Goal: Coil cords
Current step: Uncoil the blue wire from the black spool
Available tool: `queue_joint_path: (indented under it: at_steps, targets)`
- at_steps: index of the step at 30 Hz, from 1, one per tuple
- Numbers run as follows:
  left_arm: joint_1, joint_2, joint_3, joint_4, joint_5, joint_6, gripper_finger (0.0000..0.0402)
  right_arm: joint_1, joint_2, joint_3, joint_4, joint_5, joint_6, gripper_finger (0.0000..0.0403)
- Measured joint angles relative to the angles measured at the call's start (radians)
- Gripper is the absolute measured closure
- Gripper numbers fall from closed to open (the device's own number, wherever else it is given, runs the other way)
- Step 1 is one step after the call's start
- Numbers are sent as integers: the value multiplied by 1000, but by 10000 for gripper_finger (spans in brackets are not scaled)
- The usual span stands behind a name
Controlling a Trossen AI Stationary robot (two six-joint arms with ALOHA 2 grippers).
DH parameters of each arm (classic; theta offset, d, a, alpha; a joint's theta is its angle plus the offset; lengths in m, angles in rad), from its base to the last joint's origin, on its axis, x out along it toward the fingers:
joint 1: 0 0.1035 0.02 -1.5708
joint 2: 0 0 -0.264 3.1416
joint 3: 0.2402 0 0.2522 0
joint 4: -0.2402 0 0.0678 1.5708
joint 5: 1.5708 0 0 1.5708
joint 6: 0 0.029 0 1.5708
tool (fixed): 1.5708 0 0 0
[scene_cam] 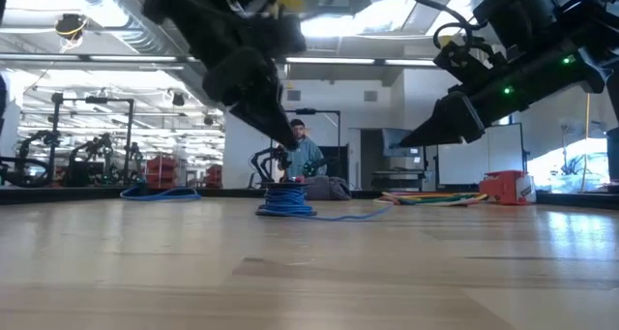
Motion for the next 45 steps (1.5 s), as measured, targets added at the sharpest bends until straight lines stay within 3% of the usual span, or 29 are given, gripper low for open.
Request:
queue_joint_path:
  at_steps: [6,10,23,29,34,37,45]
  targets:
    - [63,16,0,5,234,-55,369,0,0,0,-2,0,0,260]
    - [66,20,0,10,238,-25,397,0,0,0,-2,0,0,260]
    - [84,97,2,9,237,-6,399,0,0,0,-5,-29,0,260]
    - [84,100,2,12,237,-24,395,0,0,5,-3,-179,-8,260]
    - [84,101,2,9,218,-39,400,0,25,46,-7,-435,-3,260]
    - [84,101,1,7,206,-53,397,3,78,87,-25,-528,-1,260]
    - [88,101,1,16,203,-68,400,89,296,215,-121,-559,-3,260]
